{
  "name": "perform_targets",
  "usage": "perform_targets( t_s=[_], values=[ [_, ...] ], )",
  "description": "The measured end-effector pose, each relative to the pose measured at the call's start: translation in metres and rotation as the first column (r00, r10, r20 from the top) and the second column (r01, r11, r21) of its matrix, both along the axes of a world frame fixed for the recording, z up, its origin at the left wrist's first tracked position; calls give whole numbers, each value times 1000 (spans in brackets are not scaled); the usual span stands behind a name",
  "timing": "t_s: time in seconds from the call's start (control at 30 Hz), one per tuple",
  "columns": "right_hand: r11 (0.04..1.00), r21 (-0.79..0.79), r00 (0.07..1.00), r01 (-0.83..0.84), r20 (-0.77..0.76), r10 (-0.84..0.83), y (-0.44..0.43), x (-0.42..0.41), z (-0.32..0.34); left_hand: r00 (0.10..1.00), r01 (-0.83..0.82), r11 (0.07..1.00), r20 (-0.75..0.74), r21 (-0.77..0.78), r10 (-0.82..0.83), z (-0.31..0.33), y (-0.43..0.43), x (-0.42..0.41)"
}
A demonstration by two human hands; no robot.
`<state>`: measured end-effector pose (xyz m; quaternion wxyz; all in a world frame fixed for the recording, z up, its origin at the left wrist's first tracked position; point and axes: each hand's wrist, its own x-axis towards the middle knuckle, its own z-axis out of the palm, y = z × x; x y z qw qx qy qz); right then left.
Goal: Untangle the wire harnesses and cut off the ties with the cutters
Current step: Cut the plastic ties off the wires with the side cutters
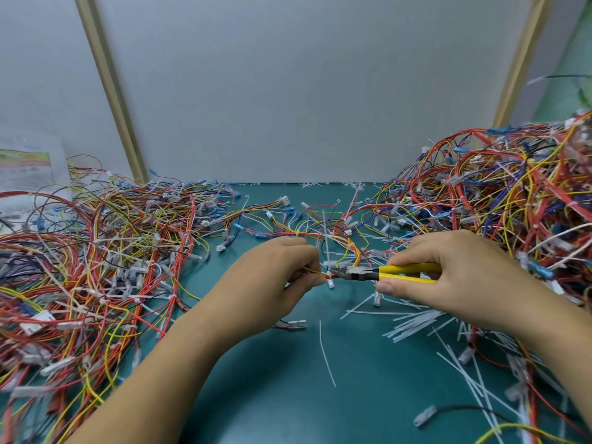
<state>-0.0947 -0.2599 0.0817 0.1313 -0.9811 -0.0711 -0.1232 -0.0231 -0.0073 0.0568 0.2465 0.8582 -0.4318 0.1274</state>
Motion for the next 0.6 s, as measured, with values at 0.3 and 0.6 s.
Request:
perform_targets(
  t_s=[0.3,0.6],
  values=[
    [1000,-1,1000,8,-18,-8,1,0,-1,1000,-7,1000,6,7,7,-1,0,0],
    [1000,-30,1000,2,-30,-3,2,-2,2,1000,-5,1000,3,21,5,-1,1,-1]
  ],
)
